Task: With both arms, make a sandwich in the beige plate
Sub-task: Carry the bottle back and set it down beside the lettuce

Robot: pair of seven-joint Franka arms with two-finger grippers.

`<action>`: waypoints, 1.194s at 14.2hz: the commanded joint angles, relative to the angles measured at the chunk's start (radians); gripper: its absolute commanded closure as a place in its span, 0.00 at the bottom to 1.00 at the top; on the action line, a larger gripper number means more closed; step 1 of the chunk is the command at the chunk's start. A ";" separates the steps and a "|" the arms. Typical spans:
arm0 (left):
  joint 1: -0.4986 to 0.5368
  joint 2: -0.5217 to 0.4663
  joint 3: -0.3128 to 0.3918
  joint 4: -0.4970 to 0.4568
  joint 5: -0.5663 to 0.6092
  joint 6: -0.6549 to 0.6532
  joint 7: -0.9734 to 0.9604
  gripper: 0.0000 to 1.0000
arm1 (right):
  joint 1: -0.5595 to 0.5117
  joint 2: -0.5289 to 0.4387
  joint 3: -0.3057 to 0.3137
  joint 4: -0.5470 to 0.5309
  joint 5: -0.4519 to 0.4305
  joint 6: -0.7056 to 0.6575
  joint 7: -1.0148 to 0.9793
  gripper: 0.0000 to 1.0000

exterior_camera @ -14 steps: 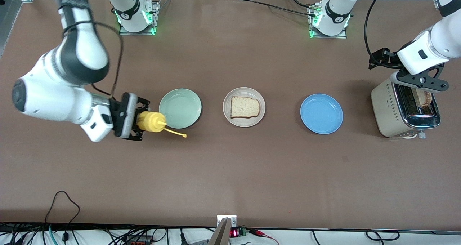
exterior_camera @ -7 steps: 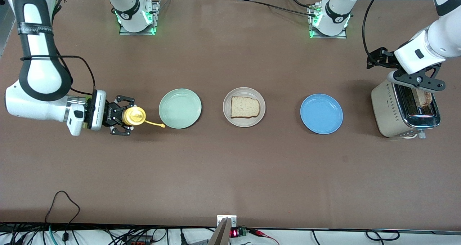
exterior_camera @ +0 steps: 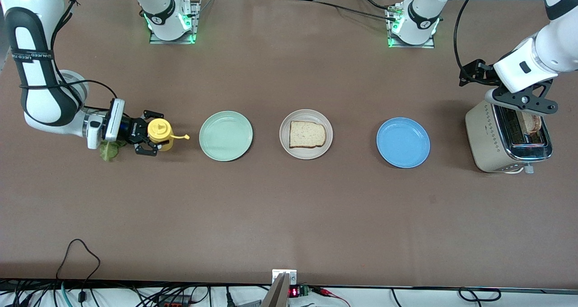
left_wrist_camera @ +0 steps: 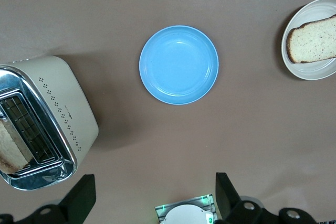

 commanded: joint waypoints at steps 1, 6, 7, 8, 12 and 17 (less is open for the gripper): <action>0.002 0.014 -0.004 0.029 -0.007 -0.014 -0.009 0.00 | -0.070 0.042 0.020 -0.029 0.057 -0.103 -0.135 0.67; 0.008 0.010 -0.004 0.029 -0.007 -0.021 -0.009 0.00 | -0.146 0.191 0.020 -0.028 0.099 -0.257 -0.315 0.67; 0.008 0.010 -0.004 0.029 -0.007 -0.020 -0.009 0.00 | -0.153 0.205 0.019 -0.026 0.099 -0.266 -0.330 0.67; 0.008 0.010 -0.004 0.029 -0.007 -0.018 -0.009 0.00 | -0.161 0.219 0.020 -0.025 0.099 -0.275 -0.341 0.67; 0.006 0.011 -0.004 0.029 -0.004 -0.015 -0.009 0.00 | -0.175 0.256 0.020 -0.022 0.099 -0.282 -0.352 0.67; 0.008 0.014 -0.004 0.029 -0.004 -0.012 -0.009 0.00 | -0.184 0.270 0.020 -0.022 0.099 -0.286 -0.358 0.54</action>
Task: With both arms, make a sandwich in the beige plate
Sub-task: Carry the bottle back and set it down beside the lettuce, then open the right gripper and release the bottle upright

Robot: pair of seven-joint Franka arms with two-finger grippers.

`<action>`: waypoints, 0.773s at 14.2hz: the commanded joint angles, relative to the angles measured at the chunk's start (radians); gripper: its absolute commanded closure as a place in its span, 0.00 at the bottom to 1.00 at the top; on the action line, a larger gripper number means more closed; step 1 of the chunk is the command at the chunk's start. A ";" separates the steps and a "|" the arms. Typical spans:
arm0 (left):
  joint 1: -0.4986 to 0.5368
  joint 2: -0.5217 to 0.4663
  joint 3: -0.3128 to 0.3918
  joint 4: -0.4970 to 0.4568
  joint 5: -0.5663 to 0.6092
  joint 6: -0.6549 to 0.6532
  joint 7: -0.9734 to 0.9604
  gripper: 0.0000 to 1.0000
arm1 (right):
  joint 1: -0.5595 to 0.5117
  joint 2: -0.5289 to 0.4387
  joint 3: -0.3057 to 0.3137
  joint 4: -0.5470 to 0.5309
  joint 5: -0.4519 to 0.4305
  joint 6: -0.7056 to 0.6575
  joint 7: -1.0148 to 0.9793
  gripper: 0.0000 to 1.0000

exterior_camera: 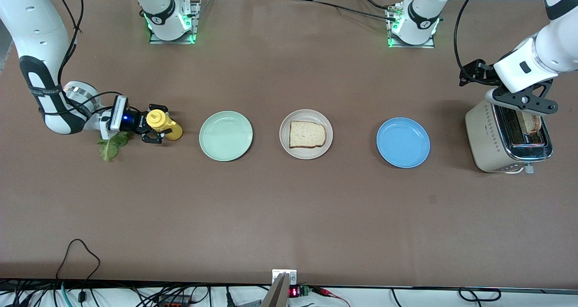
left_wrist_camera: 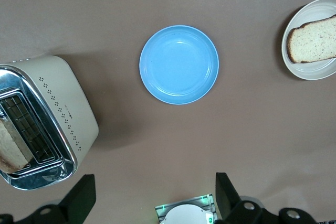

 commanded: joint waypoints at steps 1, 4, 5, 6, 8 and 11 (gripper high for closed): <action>0.006 0.013 -0.005 0.029 -0.004 -0.013 -0.009 0.00 | -0.029 0.010 0.018 0.005 0.019 -0.035 -0.100 0.45; 0.006 0.011 -0.006 0.029 -0.004 -0.016 -0.009 0.00 | -0.030 0.013 0.018 0.005 0.019 -0.036 -0.100 0.34; 0.006 0.011 -0.005 0.029 -0.004 -0.016 -0.009 0.00 | -0.030 0.013 0.017 0.005 0.019 -0.035 -0.100 0.32; 0.006 0.011 -0.005 0.027 -0.004 -0.018 -0.009 0.00 | -0.033 0.013 0.017 0.005 0.017 -0.035 -0.100 0.28; 0.006 0.008 -0.006 0.027 -0.004 -0.021 -0.009 0.00 | -0.048 0.013 0.017 0.005 0.006 -0.036 -0.101 0.24; 0.004 0.005 -0.008 0.029 -0.007 -0.022 -0.009 0.00 | -0.067 0.013 0.017 0.006 -0.007 -0.038 -0.107 0.17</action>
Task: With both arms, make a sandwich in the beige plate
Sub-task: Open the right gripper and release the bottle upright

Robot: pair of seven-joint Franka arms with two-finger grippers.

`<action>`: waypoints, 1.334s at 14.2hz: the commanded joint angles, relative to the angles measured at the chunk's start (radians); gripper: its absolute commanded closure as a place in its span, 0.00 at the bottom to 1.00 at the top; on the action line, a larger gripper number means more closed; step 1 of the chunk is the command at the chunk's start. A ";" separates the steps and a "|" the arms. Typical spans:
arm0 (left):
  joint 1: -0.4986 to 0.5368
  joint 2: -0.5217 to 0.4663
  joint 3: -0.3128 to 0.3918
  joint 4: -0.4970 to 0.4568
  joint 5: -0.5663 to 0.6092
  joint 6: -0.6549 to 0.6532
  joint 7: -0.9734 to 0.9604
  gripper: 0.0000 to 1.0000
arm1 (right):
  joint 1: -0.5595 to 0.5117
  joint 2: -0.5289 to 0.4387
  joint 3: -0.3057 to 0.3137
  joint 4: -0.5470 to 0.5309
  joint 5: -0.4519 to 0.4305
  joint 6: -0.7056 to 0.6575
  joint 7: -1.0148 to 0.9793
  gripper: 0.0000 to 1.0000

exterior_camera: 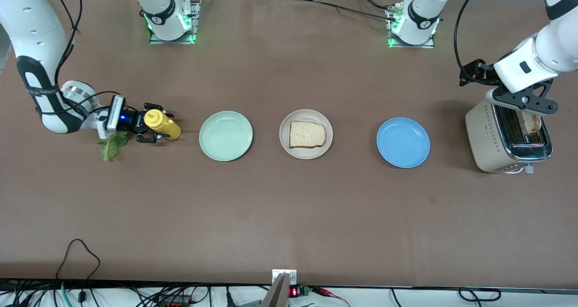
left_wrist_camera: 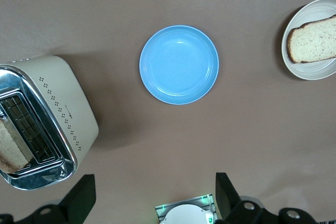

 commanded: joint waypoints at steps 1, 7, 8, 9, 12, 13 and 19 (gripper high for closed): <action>0.001 0.007 -0.007 0.028 -0.007 -0.020 -0.009 0.00 | -0.045 0.011 0.015 0.009 -0.022 -0.029 -0.106 0.15; 0.001 0.005 -0.007 0.028 -0.008 -0.022 -0.008 0.00 | -0.120 -0.001 0.010 0.024 -0.134 -0.027 -0.089 0.00; 0.001 0.005 -0.007 0.028 -0.008 -0.022 -0.008 0.00 | -0.123 -0.010 -0.002 0.028 -0.154 -0.027 -0.080 0.00; 0.001 0.005 -0.007 0.028 -0.008 -0.023 -0.008 0.00 | -0.119 -0.024 -0.023 0.028 -0.169 -0.026 -0.063 0.00; 0.000 0.005 -0.007 0.028 -0.007 -0.023 -0.008 0.00 | -0.111 -0.076 -0.068 0.037 -0.241 -0.011 0.003 0.00; -0.002 0.005 -0.009 0.028 -0.008 -0.023 -0.008 0.00 | -0.111 -0.095 -0.079 0.049 -0.267 -0.009 0.032 0.00; -0.002 0.005 -0.009 0.026 -0.007 -0.022 -0.008 0.00 | -0.099 -0.295 -0.090 0.100 -0.457 0.074 0.364 0.00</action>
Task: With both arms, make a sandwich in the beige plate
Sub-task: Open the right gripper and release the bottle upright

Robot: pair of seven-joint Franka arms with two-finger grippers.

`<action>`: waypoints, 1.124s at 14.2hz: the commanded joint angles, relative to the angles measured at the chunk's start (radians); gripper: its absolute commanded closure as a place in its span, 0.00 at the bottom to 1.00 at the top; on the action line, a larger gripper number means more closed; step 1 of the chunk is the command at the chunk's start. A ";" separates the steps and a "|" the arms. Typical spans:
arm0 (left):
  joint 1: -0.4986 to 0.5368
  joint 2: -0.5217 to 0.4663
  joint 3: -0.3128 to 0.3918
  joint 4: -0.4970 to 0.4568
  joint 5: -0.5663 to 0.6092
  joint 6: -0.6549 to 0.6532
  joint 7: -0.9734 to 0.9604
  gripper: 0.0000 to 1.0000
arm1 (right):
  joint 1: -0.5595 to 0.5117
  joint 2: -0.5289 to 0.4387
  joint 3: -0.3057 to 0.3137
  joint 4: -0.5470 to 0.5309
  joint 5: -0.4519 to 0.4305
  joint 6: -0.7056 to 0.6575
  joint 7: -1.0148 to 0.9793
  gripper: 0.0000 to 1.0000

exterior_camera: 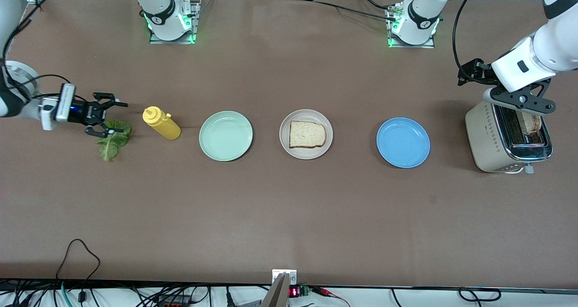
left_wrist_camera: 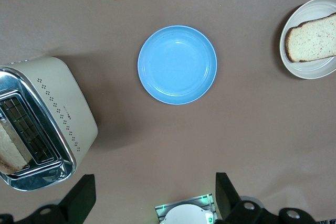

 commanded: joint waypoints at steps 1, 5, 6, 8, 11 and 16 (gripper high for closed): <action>0.000 0.005 -0.002 0.025 -0.007 -0.021 -0.008 0.00 | 0.014 -0.130 0.006 -0.015 -0.098 0.072 0.194 0.00; -0.002 0.005 -0.004 0.025 -0.007 -0.021 -0.009 0.00 | 0.034 -0.222 0.007 -0.015 -0.228 0.178 0.493 0.00; -0.002 0.005 -0.004 0.023 -0.008 -0.021 -0.008 0.00 | 0.046 -0.253 0.009 -0.015 -0.275 0.207 0.577 0.00; -0.002 0.007 -0.002 0.020 -0.008 -0.020 -0.008 0.00 | 0.078 -0.300 0.009 -0.015 -0.381 0.241 0.775 0.00; 0.000 0.007 -0.002 0.022 -0.008 -0.020 -0.008 0.00 | 0.141 -0.371 0.012 -0.015 -0.542 0.285 1.095 0.00; 0.000 0.008 -0.002 0.020 -0.008 -0.020 -0.008 0.00 | 0.209 -0.400 0.015 -0.015 -0.713 0.322 1.597 0.00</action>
